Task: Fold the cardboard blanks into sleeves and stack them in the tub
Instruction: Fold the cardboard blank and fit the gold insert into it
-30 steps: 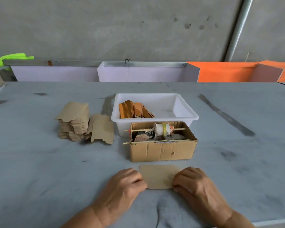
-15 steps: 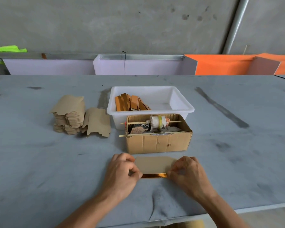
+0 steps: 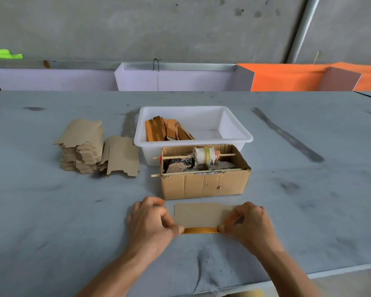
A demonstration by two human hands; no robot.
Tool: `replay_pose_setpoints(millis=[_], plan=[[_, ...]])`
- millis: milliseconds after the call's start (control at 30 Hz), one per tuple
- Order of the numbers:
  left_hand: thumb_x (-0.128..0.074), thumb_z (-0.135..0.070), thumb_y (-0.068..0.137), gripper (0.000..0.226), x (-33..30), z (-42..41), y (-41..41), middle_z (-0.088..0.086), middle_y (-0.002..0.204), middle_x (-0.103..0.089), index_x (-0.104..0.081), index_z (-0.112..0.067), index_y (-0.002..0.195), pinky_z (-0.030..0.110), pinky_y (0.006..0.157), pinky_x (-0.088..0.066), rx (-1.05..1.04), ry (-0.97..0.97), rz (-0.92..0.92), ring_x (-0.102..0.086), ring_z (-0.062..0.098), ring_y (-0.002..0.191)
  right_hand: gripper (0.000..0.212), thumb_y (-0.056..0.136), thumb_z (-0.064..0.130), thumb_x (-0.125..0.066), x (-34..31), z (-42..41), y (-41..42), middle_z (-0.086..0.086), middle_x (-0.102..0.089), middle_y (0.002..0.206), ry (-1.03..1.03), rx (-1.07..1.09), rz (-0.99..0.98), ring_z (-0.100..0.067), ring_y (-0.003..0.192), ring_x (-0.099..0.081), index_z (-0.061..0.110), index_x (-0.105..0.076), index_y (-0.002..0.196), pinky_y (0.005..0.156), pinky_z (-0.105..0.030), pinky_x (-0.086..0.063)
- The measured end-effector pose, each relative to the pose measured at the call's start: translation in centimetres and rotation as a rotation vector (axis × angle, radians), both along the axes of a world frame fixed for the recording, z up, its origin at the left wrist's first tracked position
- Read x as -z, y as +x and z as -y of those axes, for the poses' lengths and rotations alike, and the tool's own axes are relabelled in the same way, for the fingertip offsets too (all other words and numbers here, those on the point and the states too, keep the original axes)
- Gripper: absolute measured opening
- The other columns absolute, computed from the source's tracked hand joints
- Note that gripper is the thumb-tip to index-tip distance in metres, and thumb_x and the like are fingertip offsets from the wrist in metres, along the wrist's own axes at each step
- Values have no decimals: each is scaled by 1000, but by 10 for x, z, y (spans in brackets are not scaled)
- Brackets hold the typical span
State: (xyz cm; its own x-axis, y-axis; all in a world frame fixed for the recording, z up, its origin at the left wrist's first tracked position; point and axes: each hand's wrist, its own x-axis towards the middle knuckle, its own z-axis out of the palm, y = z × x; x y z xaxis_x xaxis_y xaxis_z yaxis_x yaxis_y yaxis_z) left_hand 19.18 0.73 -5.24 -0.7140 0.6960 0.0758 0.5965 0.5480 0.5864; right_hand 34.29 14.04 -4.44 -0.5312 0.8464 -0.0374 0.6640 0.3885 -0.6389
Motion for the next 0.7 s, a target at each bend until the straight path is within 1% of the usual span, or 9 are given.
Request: replay_pose_setpoints(millis=[100, 167, 233, 300, 400, 467, 533, 633, 700], plan=[[-81, -16, 66, 20, 2, 3, 7, -16, 93, -47, -65, -29, 68, 25, 85, -33, 150, 131, -144, -46, 15, 98, 28, 68, 19, -81, 2, 4, 3, 9, -55, 81, -43, -4, -52, -23, 98, -54, 31, -58, 57, 87, -38, -47], [-73, 0, 68, 22, 3, 5, 13, -8, 84, -54, -72, -22, 72, 27, 73, -39, 337, 230, -322, -50, 15, 84, 31, 70, 19, -79, 3, 7, 2, 10, -54, 82, -33, -6, -47, -21, 99, -52, 35, -56, 55, 88, -37, -47], [-60, -7, 75, 21, 1, 6, 21, -4, 74, -55, -73, -22, 71, 27, 60, -41, 502, 241, -520, -49, 13, 75, 31, 71, 20, -77, 4, 8, 1, 11, -54, 83, -14, 5, -59, -20, 100, -51, 36, -56, 56, 87, -36, -46], [-45, -17, 82, 31, 1, 6, 24, -5, 68, -54, -73, -22, 69, 26, 54, -41, 558, 203, -628, -50, 12, 69, 29, 74, 22, -76, 4, 11, 2, 14, -52, 84, 19, 1, -56, -18, 102, -48, 36, -56, 59, 87, -33, -43], [-41, -19, 86, 37, 2, 8, 25, -7, 70, -56, -75, -22, 73, 23, 52, -44, 575, 179, -635, -55, 13, 67, 23, 74, 20, -77, 4, 21, 4, 16, -51, 82, 182, -24, -49, -20, 102, -47, 34, -63, 63, 79, -31, -36], [-54, -16, 84, 24, 3, 8, 26, -8, 72, -56, -75, -22, 75, 24, 54, -45, 579, 167, -625, -55, 13, 69, 22, 63, 8, -83, 7, 28, 5, 11, -59, 77, 435, -66, -76, -27, 88, -55, 26, -71, 62, 67, -34, -38], [-69, -9, 73, 15, 4, 7, 27, -9, 74, -56, -74, -24, 75, 25, 56, -44, 569, 134, -598, -53, 12, 70, 21, 55, 5, -82, 7, 38, 3, 6, -62, 70, 635, -175, -122, -27, 71, -59, 23, -71, 58, 53, -33, -40], [-80, -2, 62, 28, 4, 6, 26, -9, 75, -55, -73, -25, 76, 26, 56, -43, 571, 121, -515, -53, 12, 69, 13, 51, 10, -67, 9, 46, 1, 5, -60, 65, 692, -332, -121, -20, 57, -58, 22, -70, 57, 47, -25, -42], [-76, 1, 64, 30, 2, 8, 26, -8, 77, -55, -75, -23, 80, 26, 57, -45, 585, 111, -466, -55, 13, 71, 18, 49, 7, -69, 14, 45, 6, 5, -60, 65, 676, -358, -72, -19, 54, -57, 21, -71, 59, 45, -22, -44]])
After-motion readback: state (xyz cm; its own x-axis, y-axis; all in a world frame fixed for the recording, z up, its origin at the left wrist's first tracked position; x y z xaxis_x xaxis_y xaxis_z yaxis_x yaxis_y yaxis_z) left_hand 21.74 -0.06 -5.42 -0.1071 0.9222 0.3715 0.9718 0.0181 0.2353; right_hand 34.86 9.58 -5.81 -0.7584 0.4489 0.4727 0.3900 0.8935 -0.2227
